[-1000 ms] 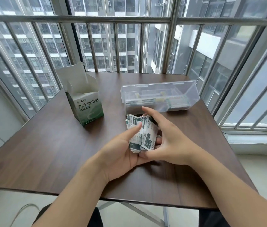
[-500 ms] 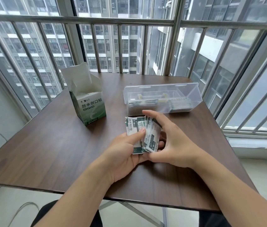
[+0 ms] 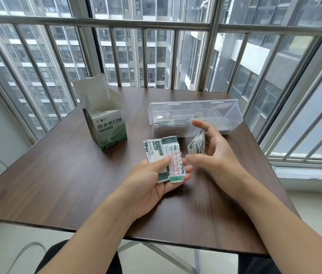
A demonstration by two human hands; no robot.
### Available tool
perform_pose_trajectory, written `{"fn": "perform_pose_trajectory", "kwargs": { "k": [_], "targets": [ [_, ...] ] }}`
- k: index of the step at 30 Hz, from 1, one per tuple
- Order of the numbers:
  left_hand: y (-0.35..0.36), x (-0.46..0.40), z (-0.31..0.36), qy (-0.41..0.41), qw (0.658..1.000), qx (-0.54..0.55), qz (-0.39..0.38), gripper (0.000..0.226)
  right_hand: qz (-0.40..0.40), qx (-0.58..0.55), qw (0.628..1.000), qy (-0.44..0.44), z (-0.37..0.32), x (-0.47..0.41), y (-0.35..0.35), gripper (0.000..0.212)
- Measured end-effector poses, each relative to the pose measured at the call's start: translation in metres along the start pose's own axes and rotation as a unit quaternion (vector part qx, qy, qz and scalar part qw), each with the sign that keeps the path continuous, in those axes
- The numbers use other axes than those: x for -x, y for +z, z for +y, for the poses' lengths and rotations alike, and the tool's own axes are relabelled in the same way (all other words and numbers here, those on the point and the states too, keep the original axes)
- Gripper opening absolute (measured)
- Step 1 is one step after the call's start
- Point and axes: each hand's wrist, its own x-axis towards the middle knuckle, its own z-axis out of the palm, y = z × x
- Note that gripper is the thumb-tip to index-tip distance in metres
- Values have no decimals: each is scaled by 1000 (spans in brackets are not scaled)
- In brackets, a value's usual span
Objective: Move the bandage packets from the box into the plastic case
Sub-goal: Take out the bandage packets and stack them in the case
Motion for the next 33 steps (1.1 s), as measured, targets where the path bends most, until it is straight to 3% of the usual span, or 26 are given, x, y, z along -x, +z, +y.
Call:
{"fn": "perform_pose_trajectory", "kwargs": {
  "k": [9, 12, 15, 22, 27, 30, 33],
  "targets": [
    [5, -16, -8, 96, 988, -90, 82, 26, -54, 29, 995, 80, 0, 1, 1, 68],
    [5, -20, -7, 113, 985, -75, 112, 27, -20, 24, 994, 103, -1, 1, 5, 55],
    [8, -21, -8, 128, 982, -49, 128, 26, 27, 30, 995, 95, -4, -1, 10, 62],
    [7, -17, -7, 125, 985, -45, 109, 24, 56, 56, 995, 61, 8, -3, 13, 16],
    [5, -17, -4, 130, 982, -64, 122, 22, 50, 49, 995, 64, 7, -2, 9, 13],
    [4, -14, -1, 109, 988, -80, 79, 22, 14, 20, 996, 81, 5, -1, 10, 10],
    [7, -13, 0, 74, 994, -67, 36, 26, -3, 68, 996, 58, 7, -1, 15, 9]
  ]
}}
